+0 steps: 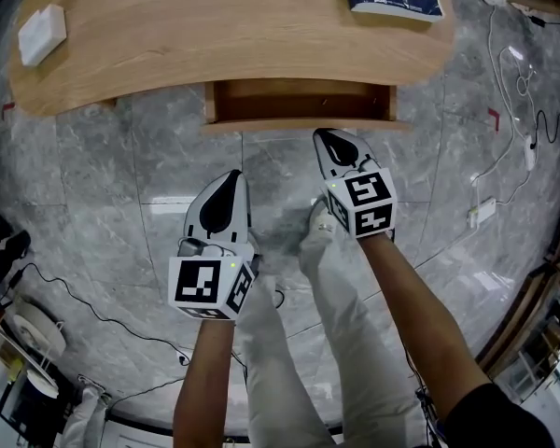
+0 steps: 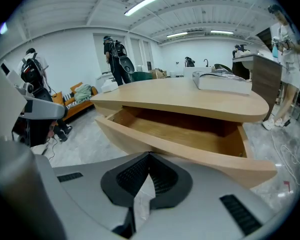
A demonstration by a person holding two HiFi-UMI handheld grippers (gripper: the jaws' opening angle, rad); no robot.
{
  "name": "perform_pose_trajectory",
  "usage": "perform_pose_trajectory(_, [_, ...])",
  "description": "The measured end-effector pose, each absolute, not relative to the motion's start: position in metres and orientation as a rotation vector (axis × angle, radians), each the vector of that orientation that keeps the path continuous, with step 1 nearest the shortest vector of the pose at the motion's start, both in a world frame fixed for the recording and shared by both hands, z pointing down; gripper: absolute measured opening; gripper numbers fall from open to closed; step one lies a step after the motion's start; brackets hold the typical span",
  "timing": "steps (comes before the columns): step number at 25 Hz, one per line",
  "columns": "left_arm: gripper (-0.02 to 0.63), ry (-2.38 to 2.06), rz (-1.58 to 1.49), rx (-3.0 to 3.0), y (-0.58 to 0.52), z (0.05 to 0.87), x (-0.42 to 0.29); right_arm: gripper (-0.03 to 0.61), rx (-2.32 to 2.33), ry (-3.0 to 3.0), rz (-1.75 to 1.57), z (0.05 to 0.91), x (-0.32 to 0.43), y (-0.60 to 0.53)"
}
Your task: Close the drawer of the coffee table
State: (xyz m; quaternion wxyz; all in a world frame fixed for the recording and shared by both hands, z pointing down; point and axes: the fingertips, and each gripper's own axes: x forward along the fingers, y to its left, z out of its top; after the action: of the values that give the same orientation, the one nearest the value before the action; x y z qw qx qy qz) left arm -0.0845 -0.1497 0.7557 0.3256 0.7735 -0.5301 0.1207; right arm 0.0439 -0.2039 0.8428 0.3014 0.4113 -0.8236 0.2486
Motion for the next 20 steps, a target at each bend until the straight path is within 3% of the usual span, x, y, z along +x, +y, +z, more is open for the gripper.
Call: perform_pose_trajectory(20, [-0.002,-1.394,0.32,2.017,-0.158,0.761,-0.09,0.011,1.132,-2.192,0.636,0.842,0.042,-0.252])
